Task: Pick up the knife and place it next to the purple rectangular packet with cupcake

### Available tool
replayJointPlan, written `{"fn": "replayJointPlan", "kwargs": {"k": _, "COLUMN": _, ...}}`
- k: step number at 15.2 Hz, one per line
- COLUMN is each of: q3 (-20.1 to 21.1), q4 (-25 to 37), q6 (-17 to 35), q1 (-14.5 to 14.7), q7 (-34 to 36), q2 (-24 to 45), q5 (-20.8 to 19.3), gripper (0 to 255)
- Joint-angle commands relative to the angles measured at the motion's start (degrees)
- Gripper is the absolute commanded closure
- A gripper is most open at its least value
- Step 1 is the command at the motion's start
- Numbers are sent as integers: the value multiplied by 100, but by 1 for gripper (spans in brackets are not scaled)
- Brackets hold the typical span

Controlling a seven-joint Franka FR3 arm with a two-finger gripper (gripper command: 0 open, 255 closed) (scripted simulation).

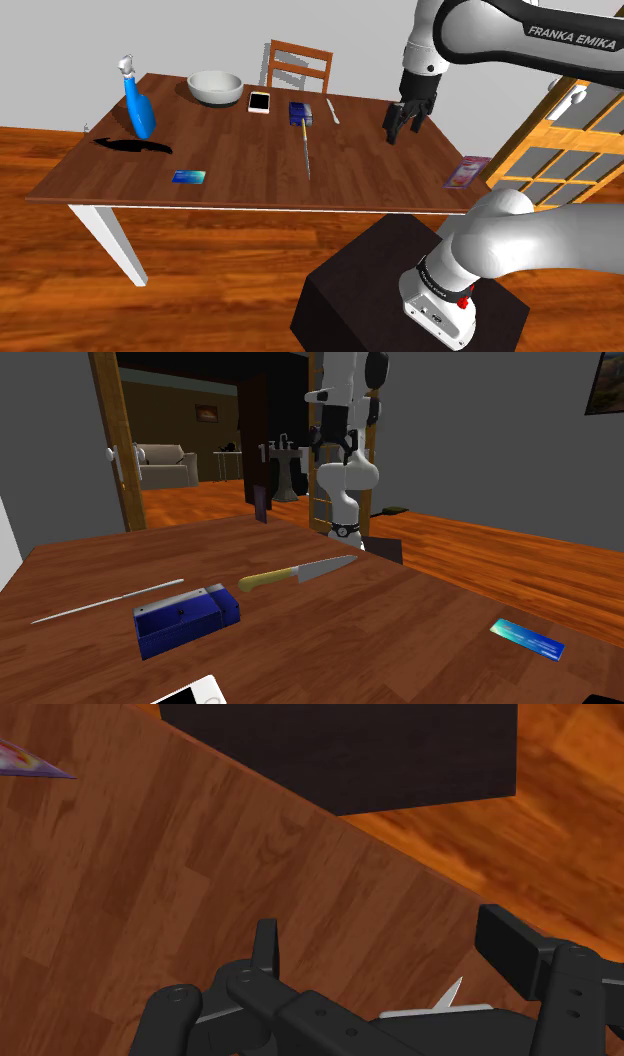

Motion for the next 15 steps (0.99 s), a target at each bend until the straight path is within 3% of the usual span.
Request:
{"fn": "replayJointPlan", "kwargs": {"k": 1, "q3": 0, "q4": 0, "q6": 0, "q1": 0, "q7": 0, "q2": 0, "q5": 0, "gripper": 0}}
{"fn": "replayJointPlan", "kwargs": {"k": 8, "q3": 242, "q4": -5, "q6": 1391, "q1": -156, "q7": 874, "q2": 1220, "q5": 267, "gripper": 0}}
{"fn": "replayJointPlan", "kwargs": {"k": 15, "q3": 420, "q4": 408, "q6": 2600, "q1": -326, "q7": 1683, "q2": 2655, "q5": 365, "gripper": 0}}
